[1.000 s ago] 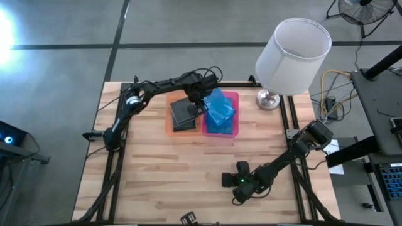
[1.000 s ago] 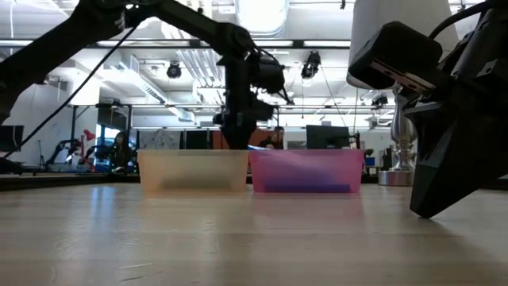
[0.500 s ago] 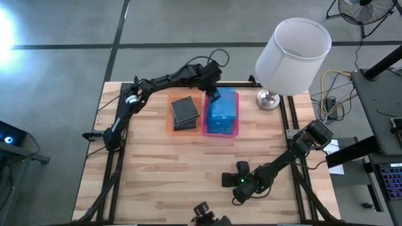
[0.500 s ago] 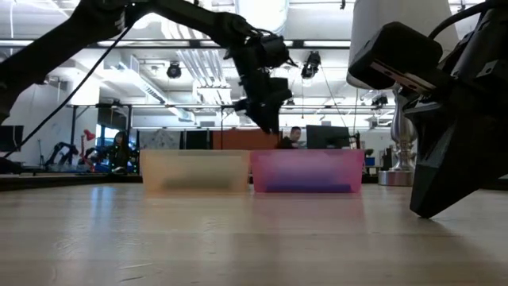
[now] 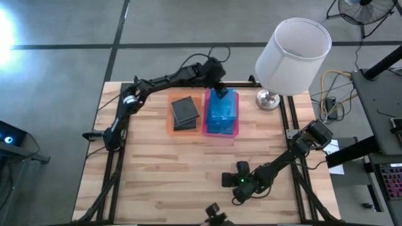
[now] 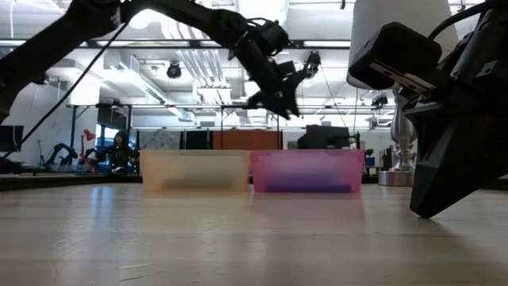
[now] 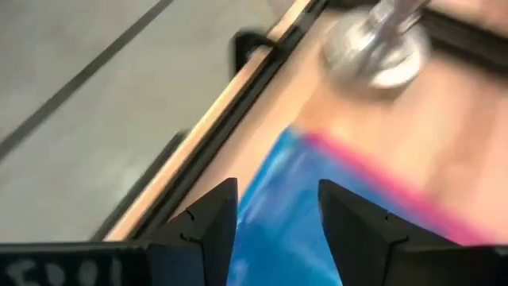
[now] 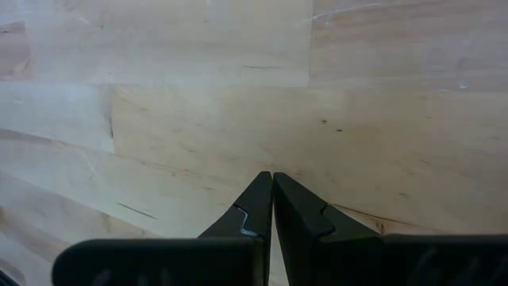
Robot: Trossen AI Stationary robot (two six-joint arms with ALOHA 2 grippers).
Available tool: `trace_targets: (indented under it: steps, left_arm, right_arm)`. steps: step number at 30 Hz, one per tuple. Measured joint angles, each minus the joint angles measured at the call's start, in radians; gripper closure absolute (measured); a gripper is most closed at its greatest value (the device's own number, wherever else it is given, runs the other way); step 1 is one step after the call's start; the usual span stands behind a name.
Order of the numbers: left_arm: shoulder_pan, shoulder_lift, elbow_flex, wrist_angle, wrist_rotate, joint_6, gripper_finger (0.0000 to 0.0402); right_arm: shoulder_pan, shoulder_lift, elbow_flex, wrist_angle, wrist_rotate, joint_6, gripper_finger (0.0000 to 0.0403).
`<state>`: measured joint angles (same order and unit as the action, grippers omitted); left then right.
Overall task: Pick & place jewel cases by type
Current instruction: Put the blue CD case into the pink bin
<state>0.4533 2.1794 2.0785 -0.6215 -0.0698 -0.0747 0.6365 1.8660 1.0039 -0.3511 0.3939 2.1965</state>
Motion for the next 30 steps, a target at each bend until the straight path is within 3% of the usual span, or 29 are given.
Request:
trace_targets:
  steps: [2, 8, 17, 21, 30]
  left_arm:
    - [-0.012, 0.024, -0.002, 0.062, 0.025, -0.031, 0.0243]
    - [-0.019, 0.095, -0.006, 0.170, -0.044, -0.136, 0.0243]
    - [0.041, 0.138, 0.017, 0.161, -0.056, -0.369, 0.0243]
    - [0.074, 0.163, 0.020, 0.091, 0.055, -0.423, 0.0243]
    - [0.051, 0.115, 0.011, -0.143, 0.113, -0.300, 0.0243]
  right_arm:
    - [0.000, 0.000, 0.000, 0.000, -0.001, 0.002, 0.0390]
    - [0.000, 0.000, 0.000, 0.003, -0.002, 0.011, 0.0390]
    - [-0.001, 0.000, 0.002, 0.018, -0.006, 0.030, 0.0390]
    - [-0.001, 0.000, 0.002, 0.023, -0.006, 0.030, 0.0390]
    - [-0.002, 0.001, 0.002, 0.027, -0.006, 0.030, 0.0390]
